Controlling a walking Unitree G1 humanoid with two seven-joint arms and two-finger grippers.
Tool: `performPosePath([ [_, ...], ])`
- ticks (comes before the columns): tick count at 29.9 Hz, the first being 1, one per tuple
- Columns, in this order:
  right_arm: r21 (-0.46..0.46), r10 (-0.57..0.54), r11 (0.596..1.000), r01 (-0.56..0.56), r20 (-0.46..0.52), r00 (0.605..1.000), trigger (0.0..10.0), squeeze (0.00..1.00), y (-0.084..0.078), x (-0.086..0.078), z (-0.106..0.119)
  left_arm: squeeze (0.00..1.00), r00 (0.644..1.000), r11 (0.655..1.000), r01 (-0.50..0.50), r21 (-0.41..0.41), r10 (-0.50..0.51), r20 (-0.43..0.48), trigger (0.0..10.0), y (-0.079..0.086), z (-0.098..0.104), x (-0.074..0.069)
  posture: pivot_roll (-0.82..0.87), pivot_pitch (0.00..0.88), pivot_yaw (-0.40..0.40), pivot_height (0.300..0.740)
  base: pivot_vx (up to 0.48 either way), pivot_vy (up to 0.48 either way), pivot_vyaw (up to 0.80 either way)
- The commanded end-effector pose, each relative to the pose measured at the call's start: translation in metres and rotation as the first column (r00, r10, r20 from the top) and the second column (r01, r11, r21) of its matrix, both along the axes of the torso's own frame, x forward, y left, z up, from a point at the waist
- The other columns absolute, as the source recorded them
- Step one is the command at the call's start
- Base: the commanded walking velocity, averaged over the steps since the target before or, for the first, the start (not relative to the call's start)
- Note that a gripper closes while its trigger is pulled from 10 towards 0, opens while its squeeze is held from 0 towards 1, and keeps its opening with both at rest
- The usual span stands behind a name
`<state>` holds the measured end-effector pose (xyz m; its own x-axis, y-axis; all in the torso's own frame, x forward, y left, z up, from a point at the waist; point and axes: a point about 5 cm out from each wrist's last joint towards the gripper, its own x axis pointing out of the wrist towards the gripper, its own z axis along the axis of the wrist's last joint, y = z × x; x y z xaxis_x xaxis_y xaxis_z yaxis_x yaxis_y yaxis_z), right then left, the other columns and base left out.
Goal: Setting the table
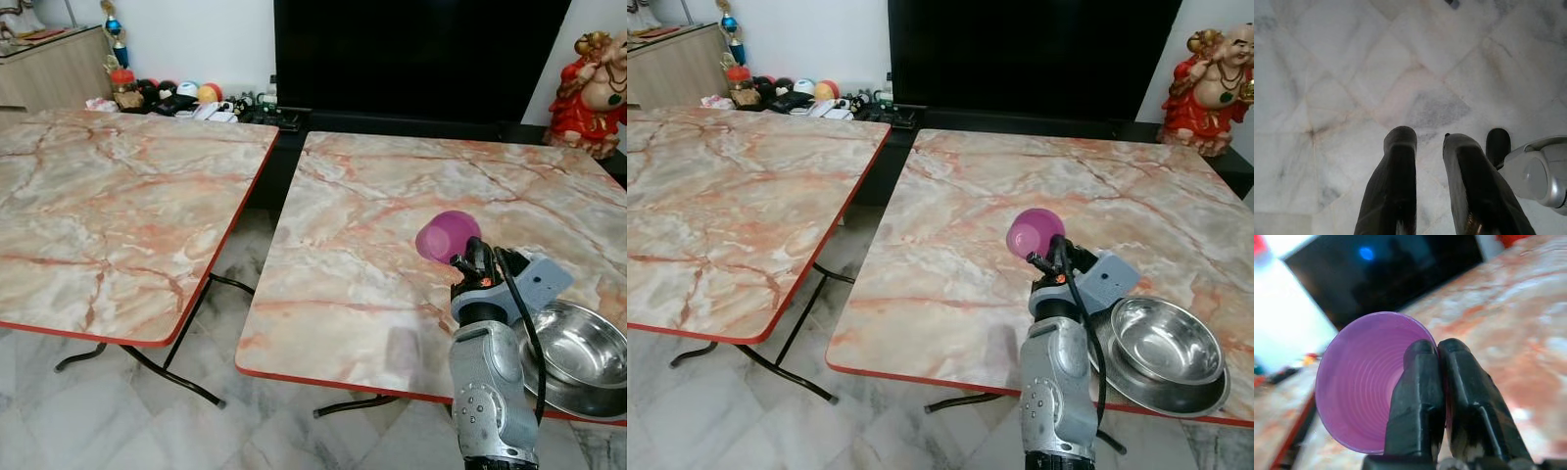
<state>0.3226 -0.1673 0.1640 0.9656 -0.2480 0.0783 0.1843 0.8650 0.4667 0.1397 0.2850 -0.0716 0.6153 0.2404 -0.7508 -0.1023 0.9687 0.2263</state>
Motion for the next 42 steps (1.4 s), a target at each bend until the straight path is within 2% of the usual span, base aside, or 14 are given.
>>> performPosePath([
  [1, -0.022, -0.035, 0.999, 0.033, -0.068, 0.997, 10.0, 0.0, -0.003, 0.003, -0.003, 0.0, 1.0, 1.0, -0.003, -0.007, 0.003, -0.006, 10.0, -0.003, -0.002, -0.002, 0.1, 0.031, -0.05, 0.74, 0.0, 0.0, 0.0],
  [6, -0.062, -0.091, 0.995, 0.082, -0.159, 0.983, 10.0, 0.0, -0.012, 0.007, 0.0, 0.0, 1.0, 1.0, -0.013, -0.024, 0.013, -0.005, 10.0, -0.011, -0.005, -0.002, 0.09, 0.031, -0.08, 0.74, 0.0, 0.0, 0.0],
  [12, 0.008, -0.072, 0.997, 0.075, -0.198, 0.978, 10.0, 0.0, -0.011, 0.015, 0.008, 0.0, 1.0, 0.999, -0.017, -0.04, 0.017, -0.013, 10.0, -0.018, -0.009, -0.005, 0.08, 0.032, -0.094, 0.74, 0.0, 0.0, 0.0],
  [19, 0.124, -0.023, 0.99, 0.063, -0.301, 0.953, 10.0, 0.0, -0.006, 0.021, 0.003, 0.0, 1.0, 0.999, -0.025, -0.048, 0.024, -0.017, 10.0, -0.021, -0.011, -0.007, 0.09, 0.03, -0.102, 0.74, 0.0, 0.0, 0.0],
  [31, 0.148, -0.072, 0.979, 0.139, -0.388, 0.919, 10.0, 0.0, -0.017, 0.022, -0.001, 0.0, 1.0, 0.999, -0.024, -0.046, 0.023, -0.015, 10.0, -0.02, -0.01, -0.007, 0.09, 0.028, -0.098, 0.74, 0.0, 0.0, 0.0],
  [39, 0.149, -0.041, 0.982, 0.111, -0.408, 0.912, 10.0, 0.0, -0.015, 0.023, -0.004, 0.0, 0.998, 0.999, -0.053, 0.001, 0.053, 0.021, 10.0, -0.007, -0.004, -0.004, 0.1, 0.032, -0.103, 0.74, 0.0, 0.0, 0.0],
  [42, 0.15, -0.032, 0.983, 0.102, -0.414, 0.91, 10.0, 0.0, -0.014, 0.024, -0.005, 0.0, 0.998, 0.998, -0.055, 0.001, 0.055, 0.021, 10.0, -0.006, -0.004, -0.004, 0.1, 0.032, -0.104, 0.74, 0.0, 0.0, 0.0],
])
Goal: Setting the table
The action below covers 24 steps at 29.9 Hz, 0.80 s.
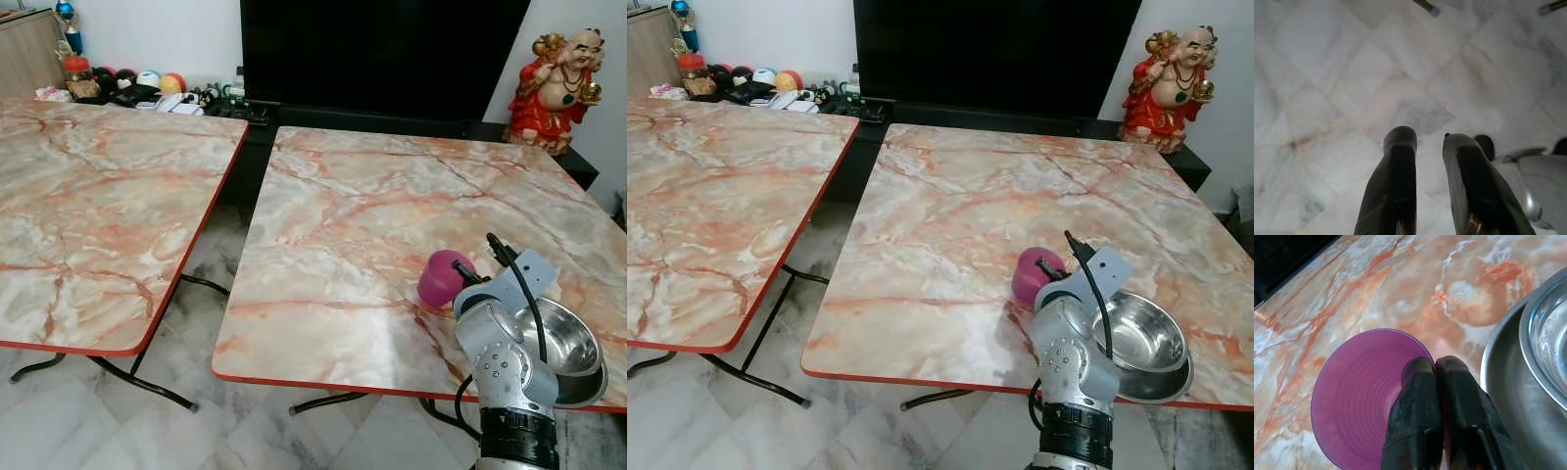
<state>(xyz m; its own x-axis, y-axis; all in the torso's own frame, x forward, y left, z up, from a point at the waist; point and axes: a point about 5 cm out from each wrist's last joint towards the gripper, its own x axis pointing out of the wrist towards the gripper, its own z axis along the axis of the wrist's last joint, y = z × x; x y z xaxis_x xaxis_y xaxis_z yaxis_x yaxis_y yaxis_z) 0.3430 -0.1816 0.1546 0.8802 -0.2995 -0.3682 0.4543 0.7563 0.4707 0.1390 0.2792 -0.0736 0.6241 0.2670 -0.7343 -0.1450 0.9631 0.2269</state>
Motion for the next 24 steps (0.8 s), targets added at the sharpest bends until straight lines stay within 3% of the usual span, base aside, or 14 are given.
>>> performPosePath([
  [1, 0.004, 0.016, 1.0, -0.016, 0.001, 1.0, 10.0, 0.0, 0.001, 0.0035, 0.0039, 0.0, 1.0, 1.0, -0.016, -0.003, 0.016, -0.005, 10.0, -0.0009, -0.0018, -0.0039, 0.1, 0.033, -0.104, 0.74, 0.0, 0.0, 0.0],
  [15, -0.007, -0.002, 1.0, 0.002, -0.021, 1.0, 10.0, 0.0, -0.0047, 0.0044, -0.001, 0.0, 1.0, 1.0, -0.014, -0.019, 0.013, -0.011, 10.0, -0.0065, -0.0046, -0.0058, 0.1, 0.035, -0.11, 0.74, 0.0, 0.0, 0.0],
  [16, -0.007, -0.002, 1.0, 0.002, -0.022, 1.0, 10.0, 0.52, -0.0047, 0.0044, -0.0013, 0.0, 1.0, 1.0, -0.014, -0.019, 0.014, -0.011, 10.0, -0.0064, -0.0046, -0.006, 0.1, 0.035, -0.109, 0.74, 0.0, 0.0, 0.0],
  [17, -0.007, -0.002, 1.0, 0.002, -0.022, 1.0, 10.0, 0.71, -0.0047, 0.0044, -0.0014, 0.0, 1.0, 1.0, -0.014, -0.019, 0.014, -0.012, 10.0, -0.0063, -0.0046, -0.0061, 0.1, 0.035, -0.109, 0.74, 0.0, 0.0, 0.0],
  [23, -0.008, -0.009, 1.0, 0.008, -0.027, 1.0, 10.0, 0.68, -0.0052, 0.0049, -0.003, 0.0, 1.0, 1.0, -0.013, -0.02, 0.013, -0.014, 10.0, -0.006, -0.0047, -0.0065, 0.1, 0.035, -0.107, 0.74, 0.0, 0.0, 0.0],
  [24, -0.008, -0.007, 1.0, 0.007, -0.028, 1.0, 10.0, 0.38, -0.0051, 0.0054, -0.0033, 0.0, 1.0, 1.0, -0.013, -0.02, 0.012, -0.015, 10.0, -0.0057, -0.0046, -0.0067, 0.1, 0.035, -0.107, 0.74, 0.0, 0.0, 0.0],
])
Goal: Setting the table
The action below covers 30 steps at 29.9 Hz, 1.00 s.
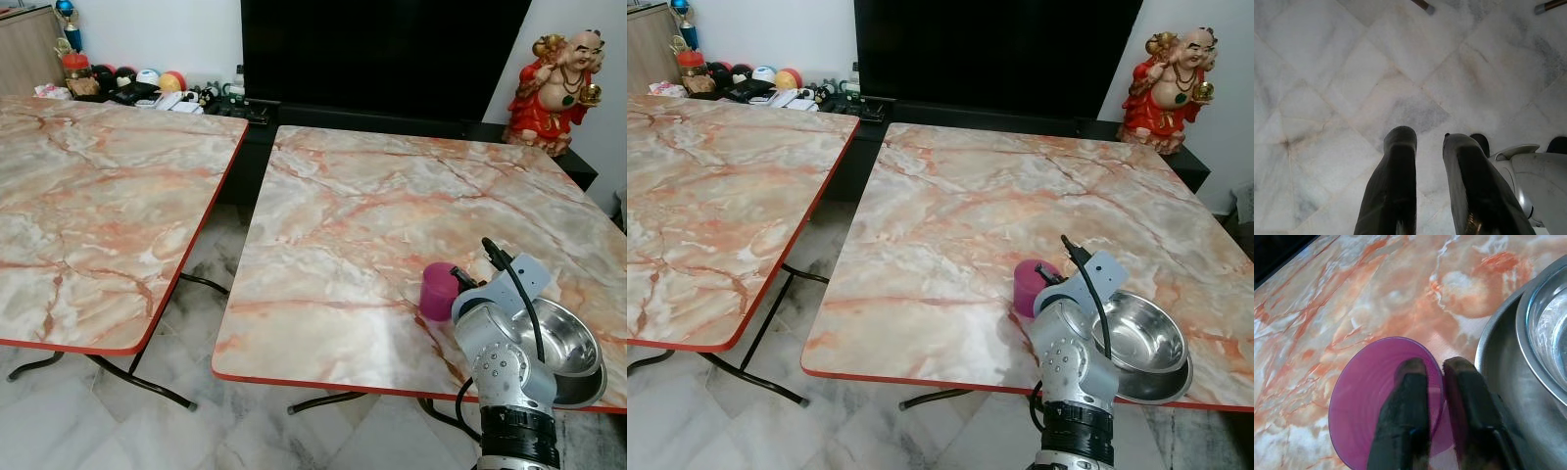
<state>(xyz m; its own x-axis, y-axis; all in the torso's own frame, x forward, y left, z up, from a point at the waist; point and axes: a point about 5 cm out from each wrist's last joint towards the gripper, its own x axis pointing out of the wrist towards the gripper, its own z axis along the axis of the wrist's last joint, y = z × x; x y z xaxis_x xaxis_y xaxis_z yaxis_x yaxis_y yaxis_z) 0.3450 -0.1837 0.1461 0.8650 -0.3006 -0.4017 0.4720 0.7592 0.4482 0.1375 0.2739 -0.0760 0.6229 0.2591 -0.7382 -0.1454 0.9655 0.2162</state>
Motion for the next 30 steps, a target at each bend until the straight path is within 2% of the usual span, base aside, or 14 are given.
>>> performPosePath([
  [1, -0.003, -0.008, 1.0, 0.008, 0.012, 1.0, 10.0, 0.38, -0.0031, 0.0035, 0.0052, 0.0, 1.0, 1.0, -0.012, -0.009, 0.012, -0.013, 10.0, -0.0003, -0.0022, -0.0052, 0.1, 0.035, -0.107, 0.74, 0.0, 0.0, 0.0],
  [2, -0.003, -0.008, 1.0, 0.008, 0.012, 1.0, 10.0, 0.38, -0.0031, 0.0035, 0.0052, 0.0, 1.0, 1.0, -0.012, -0.009, 0.012, -0.013, 10.0, -0.0003, -0.0022, -0.0052, 0.1, 0.035, -0.107, 0.74, 0.0, 0.0, 0.0],
  [3, -0.003, -0.008, 1.0, 0.008, 0.014, 1.0, 10.0, 0.0, -0.0031, 0.0038, 0.0054, 0.0, 1.0, 1.0, -0.012, -0.009, 0.012, -0.014, 10.0, -0.0001, -0.0021, -0.0053, 0.1, 0.034, -0.106, 0.74, 0.0, 0.0, 0.0],
  [16, -0.005, -0.036, 0.999, 0.036, 0.05, 0.998, 10.0, 0.0, -0.0062, 0.0061, 0.0104, 0.0, 1.0, 1.0, -0.009, -0.006, 0.009, -0.012, 10.0, 0.0001, -0.0017, -0.0042, 0.1, 0.03, -0.102, 0.74, 0.0, 0.0, 0.0],
  [30, -0.011, -0.036, 0.999, 0.037, 0.035, 0.999, 10.0, 0.0, -0.0054, 0.0055, 0.006, 0.0, 1.0, 1.0, -0.004, -0.007, 0.004, -0.011, 10.0, 0.0002, -0.0013, -0.0029, 0.11, 0.027, -0.098, 0.74, 0.0, 0.0, 0.0],
])
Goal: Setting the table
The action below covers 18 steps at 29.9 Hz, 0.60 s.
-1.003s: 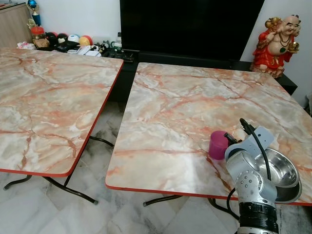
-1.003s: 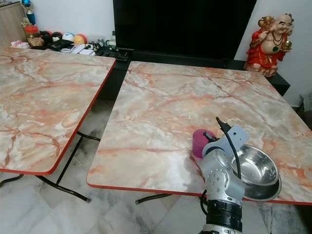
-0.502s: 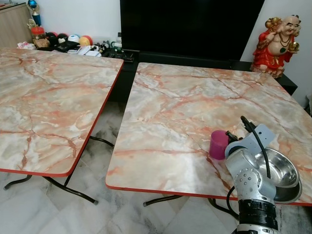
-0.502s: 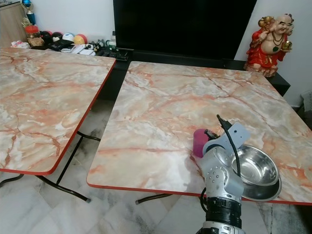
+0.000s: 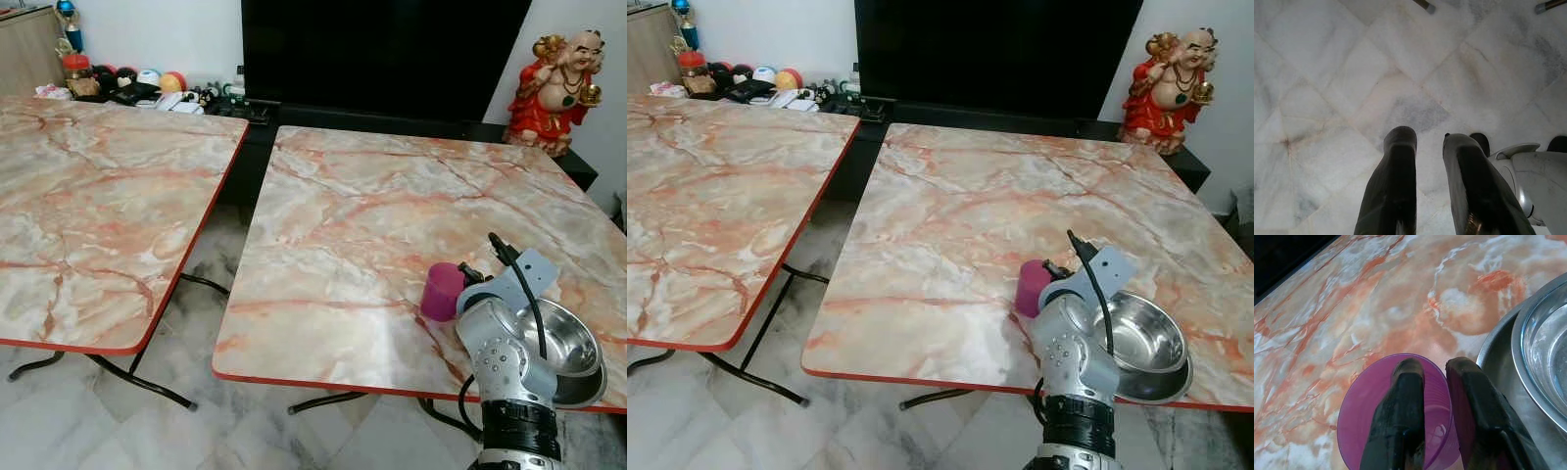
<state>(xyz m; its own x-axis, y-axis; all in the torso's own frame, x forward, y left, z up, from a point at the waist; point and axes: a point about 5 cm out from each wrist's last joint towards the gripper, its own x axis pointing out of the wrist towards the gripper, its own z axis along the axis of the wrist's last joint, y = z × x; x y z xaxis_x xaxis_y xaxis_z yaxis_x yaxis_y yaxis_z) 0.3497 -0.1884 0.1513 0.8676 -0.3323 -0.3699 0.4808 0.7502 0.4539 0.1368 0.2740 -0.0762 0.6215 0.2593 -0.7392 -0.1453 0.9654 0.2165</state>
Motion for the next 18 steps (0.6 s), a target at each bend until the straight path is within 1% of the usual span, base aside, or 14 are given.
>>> performPosePath([
  [1, 0.002, -0.005, 1.0, 0.005, 0.003, 1.0, 10.0, 0.0, -0.001, 0.001, 0.001, 0.0, 1.0, 1.0, -0.004, -0.007, 0.004, -0.01, 10.0, 0.0, -0.001, -0.002, 0.11, 0.027, -0.098, 0.74, 0.0, 0.0, 0.0],
  [4, -0.029, -0.024, 0.999, 0.025, 0.045, 0.999, 10.0, 0.0, -0.003, 0.002, 0.009, 0.0, 1.0, 1.0, -0.005, -0.006, 0.005, -0.01, 10.0, 0.001, -0.001, -0.002, 0.1, 0.026, -0.096, 0.74, 0.0, 0.0, 0.0],
  [6, -0.034, -0.024, 0.999, 0.026, 0.049, 0.998, 10.0, 0.0, -0.004, 0.002, 0.01, 0.0, 1.0, 1.0, -0.005, -0.006, 0.005, -0.01, 10.0, 0.001, -0.001, -0.002, 0.1, 0.026, -0.096, 0.74, 0.0, 0.0, 0.0],
  [8, -0.039, -0.021, 0.999, 0.024, 0.061, 0.998, 10.0, 0.0, -0.003, 0.002, 0.012, 0.0, 1.0, 1.0, -0.004, -0.006, 0.004, -0.011, 10.0, 0.001, -0.001, -0.002, 0.1, 0.025, -0.096, 0.74, 0.0, 0.0, 0.0],
  [9, -0.044, -0.002, 0.999, 0.005, 0.08, 0.997, 10.0, 0.0, -0.001, 0.002, 0.015, 0.0, 1.0, 1.0, -0.003, -0.007, 0.003, -0.011, 10.0, 0.001, -0.001, -0.002, 0.1, 0.024, -0.095, 0.74, 0.0, 0.0, 0.0],
  [14, -0.069, 0.008, 0.998, -0.001, 0.1, 0.995, 10.0, 0.0, 0.001, 0.002, 0.019, 0.0, 1.0, 1.0, -0.003, -0.008, 0.003, -0.009, 10.0, 0.0, -0.001, -0.001, 0.11, 0.022, -0.095, 0.74, 0.0, 0.0, 0.0],
  [16, -0.149, 0.025, 0.989, -0.005, 0.131, 0.991, 10.0, 0.0, -0.001, 0.003, 0.025, 0.0, 1.0, 1.0, -0.005, -0.007, 0.005, -0.007, 10.0, 0.001, -0.001, -0.001, 0.1, 0.021, -0.095, 0.74, 0.0, 0.0, 0.0],
  [17, -0.149, 0.025, 0.989, -0.005, 0.131, 0.991, 10.0, 0.0, -0.001, 0.003, 0.025, 0.0, 1.0, 1.0, -0.005, -0.007, 0.005, -0.007, 10.0, 0.001, -0.001, -0.001, 0.1, 0.021, -0.095, 0.74, 0.0, 0.0, 0.0],
  [18, -0.236, 0.086, 0.971, -0.043, 0.177, 0.98, 10.0, 0.0, 0.0, 0.004, 0.034, 0.0, 1.0, 1.0, -0.006, -0.005, 0.006, -0.006, 10.0, 0.001, 0.0, -0.001, 0.1, 0.019, -0.092, 0.74, 0.0, 0.0, 0.0],
])
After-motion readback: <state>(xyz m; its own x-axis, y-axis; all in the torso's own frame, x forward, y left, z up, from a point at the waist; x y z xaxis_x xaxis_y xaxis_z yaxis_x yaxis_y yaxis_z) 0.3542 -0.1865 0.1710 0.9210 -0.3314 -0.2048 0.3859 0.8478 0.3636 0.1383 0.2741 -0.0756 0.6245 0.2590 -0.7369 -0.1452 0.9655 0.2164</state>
